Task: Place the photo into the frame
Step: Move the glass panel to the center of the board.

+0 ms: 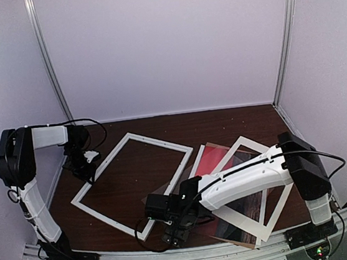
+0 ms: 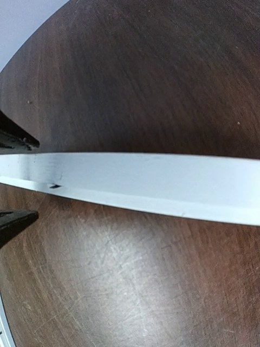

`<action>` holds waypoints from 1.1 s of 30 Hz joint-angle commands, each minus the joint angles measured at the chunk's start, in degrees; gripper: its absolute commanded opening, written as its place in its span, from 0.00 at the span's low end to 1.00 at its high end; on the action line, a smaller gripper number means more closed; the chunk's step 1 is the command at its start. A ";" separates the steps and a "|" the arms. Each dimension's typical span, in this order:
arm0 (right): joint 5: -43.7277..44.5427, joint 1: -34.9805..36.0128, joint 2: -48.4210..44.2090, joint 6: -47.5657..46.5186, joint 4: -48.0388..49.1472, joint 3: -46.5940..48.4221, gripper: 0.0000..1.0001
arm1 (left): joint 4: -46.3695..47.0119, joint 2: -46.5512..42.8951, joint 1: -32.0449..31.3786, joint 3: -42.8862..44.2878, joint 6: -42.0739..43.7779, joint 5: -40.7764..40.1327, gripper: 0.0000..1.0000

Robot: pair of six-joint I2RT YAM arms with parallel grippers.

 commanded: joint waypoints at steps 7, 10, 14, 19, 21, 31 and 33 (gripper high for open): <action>10.14 -2.09 0.34 3.96 -8.92 -1.08 0.95 | -0.49 -1.45 -0.11 2.10 -1.97 0.88 0.49; 10.18 -3.77 -2.75 4.61 -8.44 -5.11 0.94 | -0.19 -1.40 -0.12 2.11 -2.16 1.75 0.52; 10.57 -5.87 -6.40 4.71 -8.58 -10.52 0.92 | 0.07 -0.74 -0.11 2.18 -2.29 2.56 0.55; 10.63 -9.07 -10.16 4.96 -8.40 -16.62 0.91 | 0.20 -0.13 -0.13 2.37 -2.62 2.57 0.57; 10.71 -10.50 -11.59 4.82 -8.54 -18.62 0.90 | 0.44 0.11 -0.09 2.37 -2.73 2.57 0.57; 9.74 -19.94 -19.77 5.56 -8.24 -28.16 0.89 | 0.95 1.30 -0.40 2.20 -4.37 9.02 0.61; 8.11 -21.24 -22.26 5.35 -7.00 -29.51 0.89 | 1.20 1.42 -0.80 2.18 -4.66 10.21 0.62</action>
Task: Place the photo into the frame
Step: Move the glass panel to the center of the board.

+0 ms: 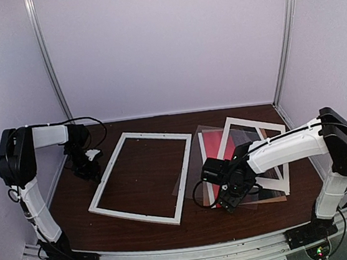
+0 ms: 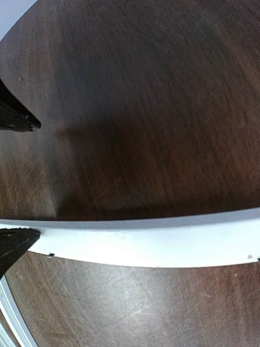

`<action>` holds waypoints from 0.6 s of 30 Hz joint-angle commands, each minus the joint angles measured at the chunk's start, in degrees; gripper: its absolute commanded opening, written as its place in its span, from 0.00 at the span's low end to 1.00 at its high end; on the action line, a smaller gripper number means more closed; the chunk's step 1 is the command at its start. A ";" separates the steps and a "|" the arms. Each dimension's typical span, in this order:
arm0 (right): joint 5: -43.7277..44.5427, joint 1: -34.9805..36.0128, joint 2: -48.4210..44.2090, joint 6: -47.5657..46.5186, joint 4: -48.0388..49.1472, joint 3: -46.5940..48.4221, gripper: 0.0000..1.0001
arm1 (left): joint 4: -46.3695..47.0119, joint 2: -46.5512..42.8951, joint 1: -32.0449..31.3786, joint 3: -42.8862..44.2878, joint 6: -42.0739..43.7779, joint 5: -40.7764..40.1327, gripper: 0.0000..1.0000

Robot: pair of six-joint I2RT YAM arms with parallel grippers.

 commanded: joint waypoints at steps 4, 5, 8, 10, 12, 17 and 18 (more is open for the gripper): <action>-4.46 -3.81 -8.27 -0.05 2.41 -4.95 0.91 | 1.60 1.60 -1.41 1.99 -2.82 8.48 0.63; -5.39 -3.87 -9.43 -0.09 3.38 -5.18 0.91 | 1.83 1.73 -1.50 2.32 -3.30 9.47 0.63; -6.97 -4.10 -12.43 -0.16 5.49 -5.50 0.92 | 2.05 2.09 -1.52 3.55 -4.88 10.16 0.64; -7.34 -4.65 -13.80 -0.11 6.39 -5.65 0.92 | 2.55 2.11 -1.52 4.51 -5.53 9.15 0.64; -7.22 -5.71 -14.96 -0.10 6.79 -5.70 0.92 | 3.21 2.57 -1.52 5.73 -5.54 9.86 0.64; -7.16 -12.68 -17.95 0.61 8.21 -6.04 0.91 | 3.60 5.58 -1.80 9.70 -8.70 12.07 0.63; -7.50 -14.08 -18.43 0.75 8.41 -5.98 0.90 | 3.64 6.28 -2.03 10.03 -8.97 11.86 0.63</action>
